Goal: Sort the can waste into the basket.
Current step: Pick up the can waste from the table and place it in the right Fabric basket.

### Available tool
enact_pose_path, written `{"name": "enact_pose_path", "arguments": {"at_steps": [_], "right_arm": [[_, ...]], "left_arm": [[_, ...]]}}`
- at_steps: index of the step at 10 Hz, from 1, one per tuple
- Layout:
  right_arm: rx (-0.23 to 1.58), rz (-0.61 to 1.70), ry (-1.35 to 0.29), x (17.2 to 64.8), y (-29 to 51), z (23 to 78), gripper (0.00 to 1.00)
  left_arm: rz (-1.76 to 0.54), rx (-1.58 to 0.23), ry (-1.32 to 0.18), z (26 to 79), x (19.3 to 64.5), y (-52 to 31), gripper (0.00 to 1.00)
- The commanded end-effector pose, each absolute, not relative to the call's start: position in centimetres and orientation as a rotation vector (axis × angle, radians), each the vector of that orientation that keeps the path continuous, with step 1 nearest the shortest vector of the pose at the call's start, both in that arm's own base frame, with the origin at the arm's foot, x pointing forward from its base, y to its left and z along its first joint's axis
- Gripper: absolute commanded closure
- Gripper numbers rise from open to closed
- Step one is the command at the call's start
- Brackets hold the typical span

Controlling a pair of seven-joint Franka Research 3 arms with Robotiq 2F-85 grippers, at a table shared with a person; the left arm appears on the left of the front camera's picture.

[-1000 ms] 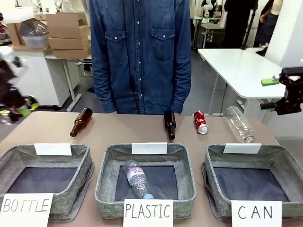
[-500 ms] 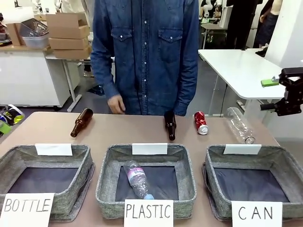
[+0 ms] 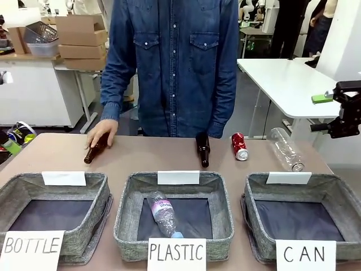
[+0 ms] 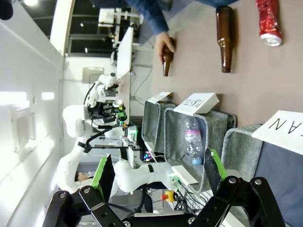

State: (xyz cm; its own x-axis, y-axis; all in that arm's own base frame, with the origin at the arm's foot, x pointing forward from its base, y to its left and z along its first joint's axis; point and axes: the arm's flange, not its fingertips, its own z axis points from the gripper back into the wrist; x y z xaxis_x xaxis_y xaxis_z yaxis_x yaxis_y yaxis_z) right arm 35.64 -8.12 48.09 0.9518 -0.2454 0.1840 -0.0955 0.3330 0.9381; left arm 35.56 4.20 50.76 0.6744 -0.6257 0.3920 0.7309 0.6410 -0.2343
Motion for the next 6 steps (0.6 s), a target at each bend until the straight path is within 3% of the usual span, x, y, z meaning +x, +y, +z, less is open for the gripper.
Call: {"name": "enact_pose_path", "arguments": {"at_steps": [1, 3, 6], "right_arm": [[1.185, -0.083, -0.355, 36.0, -10.4, 49.7, 0.0], [1.154, -0.171, -0.351, 36.3, -11.7, 48.6, 0.0], [1.179, -0.316, -0.39, 35.9, -15.1, 47.8, 0.0]], "left_arm": [[-1.011, -0.417, -0.388, 54.3, 37.2, -5.0, 0.59], [-1.196, -0.373, -0.463, 58.7, 37.0, -13.8, 0.59], [-1.522, -0.316, -0.49, 59.8, 38.0, -29.7, 0.59]]}}
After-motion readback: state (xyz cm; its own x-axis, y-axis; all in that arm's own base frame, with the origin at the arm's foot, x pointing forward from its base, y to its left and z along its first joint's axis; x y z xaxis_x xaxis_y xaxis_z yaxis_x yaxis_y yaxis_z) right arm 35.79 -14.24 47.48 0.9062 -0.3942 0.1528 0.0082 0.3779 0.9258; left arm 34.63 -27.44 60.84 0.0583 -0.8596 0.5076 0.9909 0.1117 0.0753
